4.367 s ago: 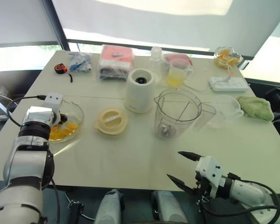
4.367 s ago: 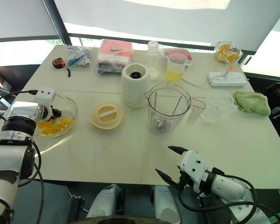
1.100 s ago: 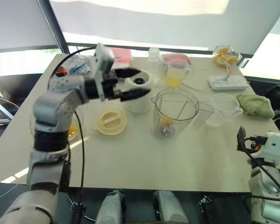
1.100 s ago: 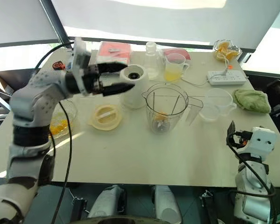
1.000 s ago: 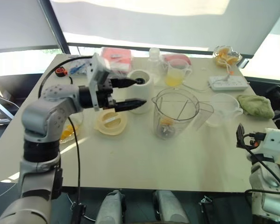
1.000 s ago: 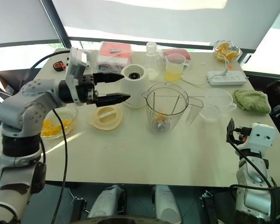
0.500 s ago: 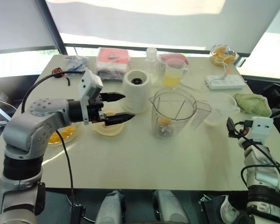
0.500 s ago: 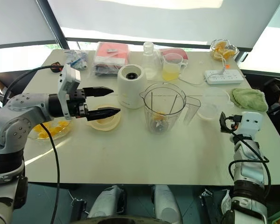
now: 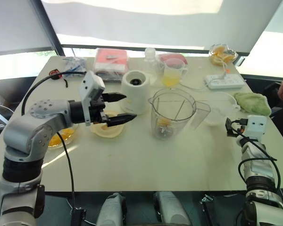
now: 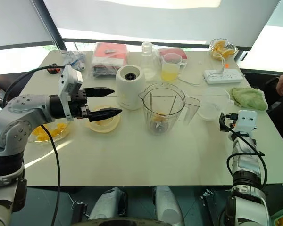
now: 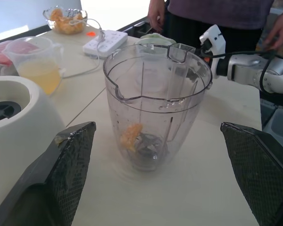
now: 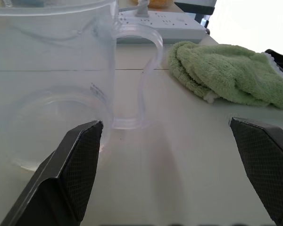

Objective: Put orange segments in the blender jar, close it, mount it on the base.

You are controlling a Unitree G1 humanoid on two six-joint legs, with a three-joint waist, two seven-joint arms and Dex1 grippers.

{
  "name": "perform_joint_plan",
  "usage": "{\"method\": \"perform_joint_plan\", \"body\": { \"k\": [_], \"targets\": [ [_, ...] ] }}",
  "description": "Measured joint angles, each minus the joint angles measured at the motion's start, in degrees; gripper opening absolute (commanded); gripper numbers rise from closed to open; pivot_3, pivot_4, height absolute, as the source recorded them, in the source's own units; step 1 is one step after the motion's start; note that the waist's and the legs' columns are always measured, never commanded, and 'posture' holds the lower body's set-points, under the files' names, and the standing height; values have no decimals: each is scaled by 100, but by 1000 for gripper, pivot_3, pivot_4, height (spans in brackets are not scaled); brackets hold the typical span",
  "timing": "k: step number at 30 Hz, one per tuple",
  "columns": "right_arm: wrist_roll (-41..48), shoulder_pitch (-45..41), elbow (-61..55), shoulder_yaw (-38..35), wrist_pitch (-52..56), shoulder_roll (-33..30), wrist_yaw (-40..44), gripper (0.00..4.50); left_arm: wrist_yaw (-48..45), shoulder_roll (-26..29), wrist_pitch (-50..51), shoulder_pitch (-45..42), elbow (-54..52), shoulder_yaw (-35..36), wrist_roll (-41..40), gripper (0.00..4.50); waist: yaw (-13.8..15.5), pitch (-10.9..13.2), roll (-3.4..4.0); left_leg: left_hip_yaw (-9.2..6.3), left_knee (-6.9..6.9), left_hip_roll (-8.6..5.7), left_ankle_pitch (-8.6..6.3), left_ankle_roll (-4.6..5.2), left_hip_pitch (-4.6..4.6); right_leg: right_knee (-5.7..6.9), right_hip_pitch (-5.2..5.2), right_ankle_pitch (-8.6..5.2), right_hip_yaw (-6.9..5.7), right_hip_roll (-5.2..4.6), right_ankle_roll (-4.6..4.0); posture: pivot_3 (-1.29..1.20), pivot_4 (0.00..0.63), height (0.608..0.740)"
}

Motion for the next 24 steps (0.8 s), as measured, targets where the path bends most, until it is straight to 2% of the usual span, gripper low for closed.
{"method": "perform_joint_plan", "body": {
  "k": [24],
  "targets": [
    [-254, -1221, 2132, 283, -820, -165, -352, 4500, 111, 267, -56, 231, -176, -121, -47, 4411, -29, 2, -1, 3, -5, 0, 0, 0, -2, -16, 0, -3, 5, 1, -8, 0, 150, 740]
  ]
}}
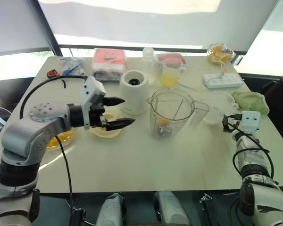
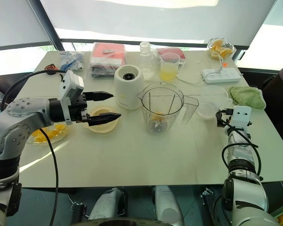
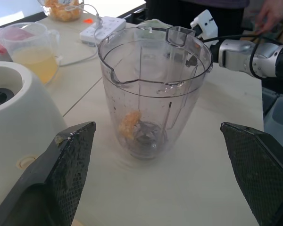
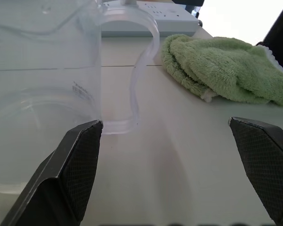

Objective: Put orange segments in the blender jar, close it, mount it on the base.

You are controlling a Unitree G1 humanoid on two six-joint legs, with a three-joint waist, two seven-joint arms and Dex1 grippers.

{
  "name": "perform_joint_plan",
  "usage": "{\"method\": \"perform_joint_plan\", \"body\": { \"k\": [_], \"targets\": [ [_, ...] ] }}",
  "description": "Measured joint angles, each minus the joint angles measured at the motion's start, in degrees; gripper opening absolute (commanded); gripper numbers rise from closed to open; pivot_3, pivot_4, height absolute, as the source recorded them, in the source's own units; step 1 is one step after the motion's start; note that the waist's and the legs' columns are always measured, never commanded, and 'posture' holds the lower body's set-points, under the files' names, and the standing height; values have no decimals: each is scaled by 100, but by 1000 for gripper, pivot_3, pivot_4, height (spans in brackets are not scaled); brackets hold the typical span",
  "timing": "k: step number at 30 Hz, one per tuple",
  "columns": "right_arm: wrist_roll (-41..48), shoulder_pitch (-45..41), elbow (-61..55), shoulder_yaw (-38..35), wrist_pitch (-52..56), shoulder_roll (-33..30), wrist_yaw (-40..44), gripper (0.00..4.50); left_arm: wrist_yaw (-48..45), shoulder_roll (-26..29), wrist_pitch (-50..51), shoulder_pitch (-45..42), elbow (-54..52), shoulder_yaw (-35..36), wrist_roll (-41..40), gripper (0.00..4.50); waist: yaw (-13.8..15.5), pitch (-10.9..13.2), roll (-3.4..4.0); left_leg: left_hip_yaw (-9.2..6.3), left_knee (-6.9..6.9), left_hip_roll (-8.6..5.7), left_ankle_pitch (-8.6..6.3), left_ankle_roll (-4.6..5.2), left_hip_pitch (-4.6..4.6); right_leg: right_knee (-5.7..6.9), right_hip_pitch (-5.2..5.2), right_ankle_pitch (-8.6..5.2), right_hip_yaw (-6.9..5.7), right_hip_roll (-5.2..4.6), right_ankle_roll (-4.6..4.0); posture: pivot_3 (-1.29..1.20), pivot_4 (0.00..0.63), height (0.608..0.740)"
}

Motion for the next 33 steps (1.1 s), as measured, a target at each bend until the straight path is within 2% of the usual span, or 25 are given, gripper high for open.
{"method": "perform_joint_plan", "body": {
  "k": [17, 33],
  "targets": [
    [-71, -488, 648, 108, -355, -57, -332, 4500, 180, 139, -2, 220, -242, 1, -79, 4411, -2, 1, -1, 0, -5, 0, 0, 0, -4, -12, 0, 4, 1, -1, 7, 0, 150, 740],
    [-59, 38, 74, 242, -466, 335, -284, 4500, 239, 139, -133, 303, -241, -85, -91, 4411, -141, 2, -1, -1, -6, 2, 0, 0, -4, -12, 0, 5, 1, 0, 7, 0, 150, 740]
  ]
}}
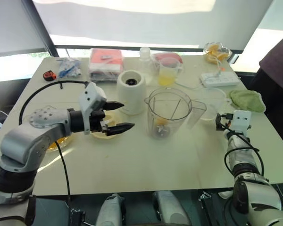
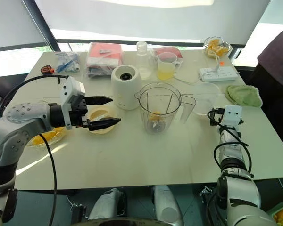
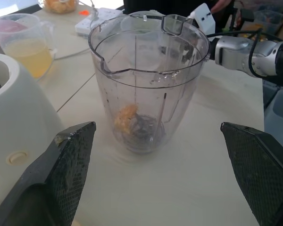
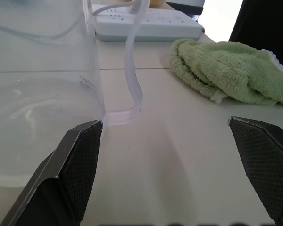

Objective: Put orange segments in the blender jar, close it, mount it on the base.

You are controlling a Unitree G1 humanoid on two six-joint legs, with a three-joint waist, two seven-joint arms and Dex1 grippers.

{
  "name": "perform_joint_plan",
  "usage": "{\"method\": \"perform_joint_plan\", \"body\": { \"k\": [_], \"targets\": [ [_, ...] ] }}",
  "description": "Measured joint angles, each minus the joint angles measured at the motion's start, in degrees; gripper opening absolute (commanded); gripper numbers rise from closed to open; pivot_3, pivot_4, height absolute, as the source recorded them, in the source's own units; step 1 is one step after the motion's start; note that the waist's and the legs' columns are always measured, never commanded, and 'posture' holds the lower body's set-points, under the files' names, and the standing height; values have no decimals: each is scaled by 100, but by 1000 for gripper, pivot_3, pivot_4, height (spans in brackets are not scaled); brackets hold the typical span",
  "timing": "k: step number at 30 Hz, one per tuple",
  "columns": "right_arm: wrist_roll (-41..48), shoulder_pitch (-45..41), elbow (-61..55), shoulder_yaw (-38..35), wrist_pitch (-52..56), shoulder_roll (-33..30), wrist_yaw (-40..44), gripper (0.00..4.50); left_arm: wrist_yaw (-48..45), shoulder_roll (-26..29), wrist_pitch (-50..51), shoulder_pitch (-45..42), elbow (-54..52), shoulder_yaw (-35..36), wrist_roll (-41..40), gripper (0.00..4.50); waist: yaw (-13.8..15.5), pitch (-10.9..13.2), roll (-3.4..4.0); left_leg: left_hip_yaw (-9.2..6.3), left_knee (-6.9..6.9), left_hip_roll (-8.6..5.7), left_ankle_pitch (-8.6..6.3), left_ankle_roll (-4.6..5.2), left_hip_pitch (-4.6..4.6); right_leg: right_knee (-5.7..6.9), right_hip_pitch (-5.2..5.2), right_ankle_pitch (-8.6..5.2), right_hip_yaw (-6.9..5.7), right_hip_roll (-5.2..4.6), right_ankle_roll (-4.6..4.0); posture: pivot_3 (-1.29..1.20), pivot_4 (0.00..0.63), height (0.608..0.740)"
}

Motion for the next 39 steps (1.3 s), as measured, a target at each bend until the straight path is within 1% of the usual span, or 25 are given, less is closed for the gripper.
{"method": "perform_joint_plan", "body": {
  "k": [8, 15, 25, 30, 33, 35, 36, 37, 39],
  "targets": [
    [-4, 70, -221, -33, -1, -176, -287, 4500, -37, 0, -70, 1, 48, -32, 60, 4411, 11, 0, 0, 0, -1, -1, 0, 0, 0, -1, 0, 0, 0, -1, 0, 0, 150, 740],
    [-26, 62, -235, -25, -1, -178, -363, 4500, -39, -9, -141, 1, 48, -149, 107, 4411, 12, 1, 0, 0, -1, -1, 0, 0, -1, -1, 0, 0, 0, -2, 0, 0, 150, 740],
    [-68, -246, 91, 72, -4, -176, -277, 4500, -39, 3, -153, 7, 48, -181, 113, 4411, 6, 1, 0, -1, -1, -1, 0, 0, -1, -2, 0, 0, 0, -1, 0, 0, 150, 740],
    [-156, -474, 563, 104, -5, -182, -282, 4500, -37, 5, -167, 8, 48, -197, 145, 4411, -10, 2, -1, 1, -1, -1, 0, 0, -1, -3, 0, -1, 0, -1, -1, 0, 150, 740],
    [-214, -612, 729, 136, -6, -209, -281, 3713, -38, 6, -172, 9, 48, -199, 171, 4500, -18, 2, 0, 0, -2, -1, 0, 0, -1, -3, 0, 0, 0, 0, 0, 0, 150, 740],
    [-246, -674, 763, 153, -11, -211, -275, 2719, -38, 7, -172, 15, 48, -199, 194, 4500, -14, 2, 0, 0, -2, -1, 0, 0, -1, -4, 0, 0, 0, 0, 0, 0, 150, 740],
    [-263, -701, 775, 161, -18, -211, -275, 2029, -38, 8, -172, 22, 48, -199, 212, 4500, -9, 2, 0, 0, -3, -1, 0, 0, -1, -4, 0, 0, 0, 0, 0, 0, 150, 740],
    [-277, -716, 776, 172, -32, -211, -274, 1614, -38, 9, -172, 32, 48, -199, 220, 4500, -5, 2, 0, 0, -3, -1, 0, 0, -1, -5, 0, 0, 0, -1, 0, 0, 150, 740],
    [-291, -719, 785, 214, -52, -210, -270, 553, -38, 10, -172, 51, 48, -199, 227, 4500, -1, 2, 0, 0, -4, -1, 0, 0, -2, -6, 0, 0, 0, -1, 0, 0, 150, 740]
  ]
}}
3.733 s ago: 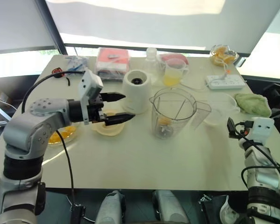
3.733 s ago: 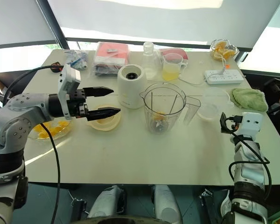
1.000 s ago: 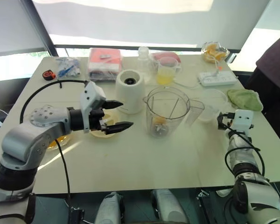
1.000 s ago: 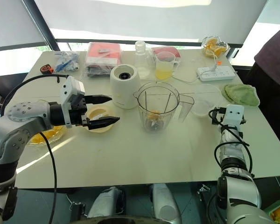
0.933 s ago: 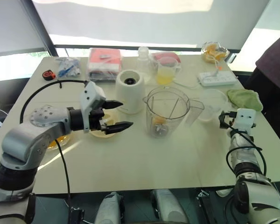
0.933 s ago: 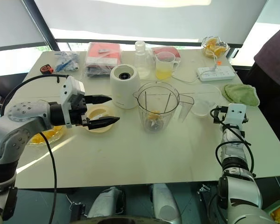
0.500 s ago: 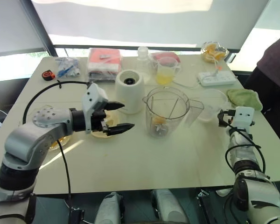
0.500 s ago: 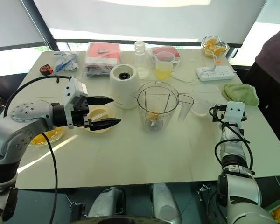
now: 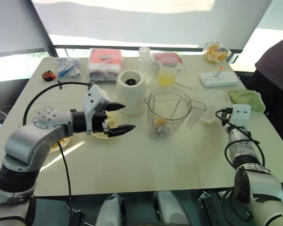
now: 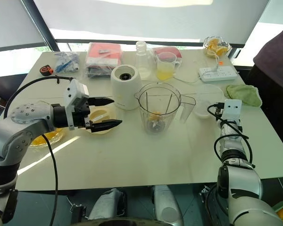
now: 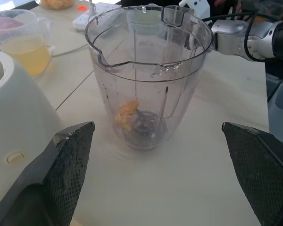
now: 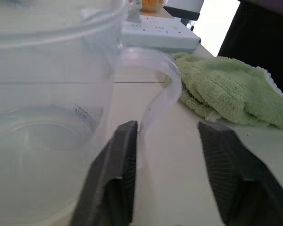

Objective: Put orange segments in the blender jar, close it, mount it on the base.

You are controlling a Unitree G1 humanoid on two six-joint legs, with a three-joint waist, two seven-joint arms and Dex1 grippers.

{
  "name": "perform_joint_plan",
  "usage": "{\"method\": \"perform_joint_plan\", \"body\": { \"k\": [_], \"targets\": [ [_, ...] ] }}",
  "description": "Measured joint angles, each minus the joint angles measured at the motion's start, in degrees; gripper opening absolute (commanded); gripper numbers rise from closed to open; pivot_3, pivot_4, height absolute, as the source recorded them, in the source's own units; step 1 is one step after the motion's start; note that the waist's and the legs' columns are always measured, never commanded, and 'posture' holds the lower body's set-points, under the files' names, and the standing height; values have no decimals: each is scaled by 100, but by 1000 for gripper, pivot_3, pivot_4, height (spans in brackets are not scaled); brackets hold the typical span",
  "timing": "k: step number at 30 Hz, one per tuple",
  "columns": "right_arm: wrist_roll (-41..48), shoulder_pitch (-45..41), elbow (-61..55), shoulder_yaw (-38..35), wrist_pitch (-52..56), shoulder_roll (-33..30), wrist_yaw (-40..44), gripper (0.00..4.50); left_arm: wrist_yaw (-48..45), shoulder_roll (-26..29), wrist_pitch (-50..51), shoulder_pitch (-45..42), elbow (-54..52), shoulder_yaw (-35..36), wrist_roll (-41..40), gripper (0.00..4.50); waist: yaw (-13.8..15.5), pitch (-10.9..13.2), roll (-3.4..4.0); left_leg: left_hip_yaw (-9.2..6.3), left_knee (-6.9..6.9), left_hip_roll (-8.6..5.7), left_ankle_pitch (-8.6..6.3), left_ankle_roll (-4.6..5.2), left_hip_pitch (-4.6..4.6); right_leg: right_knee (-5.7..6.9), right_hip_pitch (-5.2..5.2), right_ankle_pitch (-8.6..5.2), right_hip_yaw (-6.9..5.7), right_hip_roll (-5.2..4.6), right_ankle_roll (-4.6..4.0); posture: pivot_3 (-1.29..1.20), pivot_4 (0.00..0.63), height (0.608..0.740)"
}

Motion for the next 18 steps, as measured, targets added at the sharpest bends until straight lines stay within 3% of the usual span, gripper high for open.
{"method": "perform_joint_plan", "body": {
  "k": [1, 18],
  "targets": [
    [-4, -1, 20, 7, -5, 0, 1, 56, 0, 0, 0, 3, 0, 0, 1, 4500, 8, 0, 0, 0, 0, 0, 0, 0, 0, 0, 0, 0, 0, 0, 0, 0, 150, 740],
    [-30, -156, -251, 70, -113, -213, 145, 56, -119, 214, 10, -244, 202, 226, -116, 4500, 18, 6, 0, -1, 0, -2, 0, 0, -2, -4, 2, 0, -1, -3, 0, 0, 150, 740]
  ]
}}
